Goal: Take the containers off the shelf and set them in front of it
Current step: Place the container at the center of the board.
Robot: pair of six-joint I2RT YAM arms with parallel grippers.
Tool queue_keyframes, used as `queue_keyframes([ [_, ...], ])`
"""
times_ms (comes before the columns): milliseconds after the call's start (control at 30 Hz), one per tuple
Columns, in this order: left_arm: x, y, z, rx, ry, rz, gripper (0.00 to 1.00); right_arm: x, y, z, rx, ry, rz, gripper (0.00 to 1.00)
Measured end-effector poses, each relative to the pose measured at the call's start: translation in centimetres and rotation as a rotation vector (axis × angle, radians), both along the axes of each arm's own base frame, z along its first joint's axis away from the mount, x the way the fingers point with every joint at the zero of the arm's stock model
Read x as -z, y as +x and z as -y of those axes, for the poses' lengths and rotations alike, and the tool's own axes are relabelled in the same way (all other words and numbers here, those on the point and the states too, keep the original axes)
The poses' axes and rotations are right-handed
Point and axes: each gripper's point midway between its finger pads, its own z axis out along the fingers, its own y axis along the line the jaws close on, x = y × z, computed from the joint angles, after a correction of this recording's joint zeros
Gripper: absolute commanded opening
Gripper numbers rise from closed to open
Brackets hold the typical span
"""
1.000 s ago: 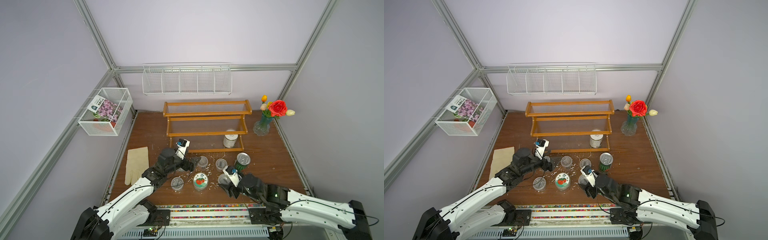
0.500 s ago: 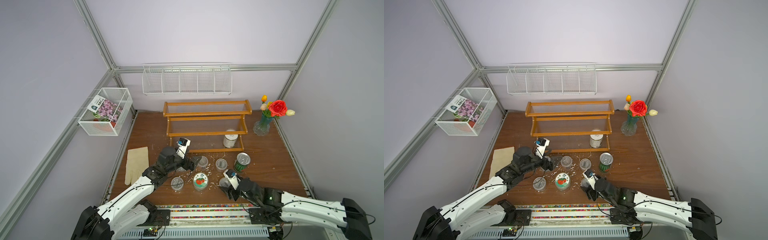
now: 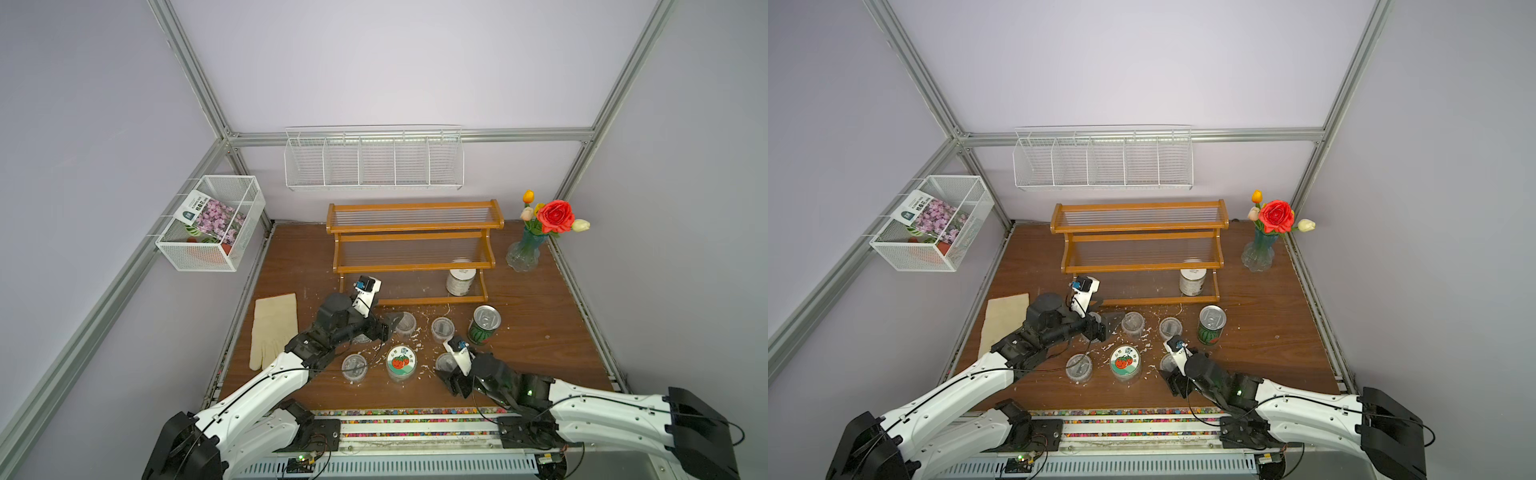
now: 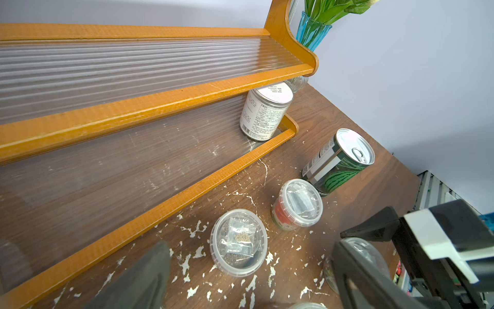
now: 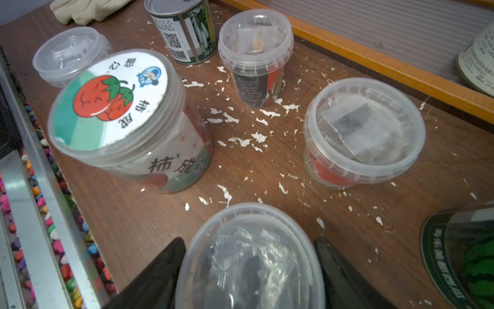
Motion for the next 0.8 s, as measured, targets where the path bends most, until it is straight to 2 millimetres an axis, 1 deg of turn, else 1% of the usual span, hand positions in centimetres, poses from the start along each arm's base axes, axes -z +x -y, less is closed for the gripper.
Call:
queue_keyframes([
  [133, 0.0, 0.0, 0.0, 0.0, 0.002, 0.001, 0.98, 0.2, 0.1, -0.3, -0.005, 0.004, -0.007, 0.81],
  [267, 0.0, 0.0, 0.0, 0.0, 0.002, 0.001, 0.98, 0.5, 0.2, -0.2, 0.003, -0.002, -0.015, 0.91],
  [333, 0.0, 0.0, 0.0, 0.0, 0.002, 0.001, 0.98, 0.3, 0.3, -0.2, 0.008, 0.004, -0.014, 0.94],
  [433, 0.1, 0.0, 0.0, 0.001, 0.003, 0.0, 0.98, -0.4, 0.4, -0.1, 0.012, 0.017, -0.003, 0.97],
  [500, 0.1, 0.0, 0.0, 0.001, 0.005, -0.002, 0.98, -1.4, 0.6, -0.1, 0.014, 0.032, 0.009, 0.97],
  [667, 0.3, -0.1, -0.1, 0.001, 0.01, -0.007, 0.98, -5.8, 1.2, -0.3, 0.032, 0.115, 0.064, 0.97],
  [733, 0.4, -0.1, -0.1, 0.003, 0.015, -0.008, 0.98, -7.6, 1.7, -0.1, 0.056, 0.138, 0.089, 0.97],
  [800, 0.5, -0.2, -0.1, 0.004, 0.021, -0.013, 0.98, -9.0, 3.0, 0.7, 0.103, 0.15, 0.111, 0.97],
])
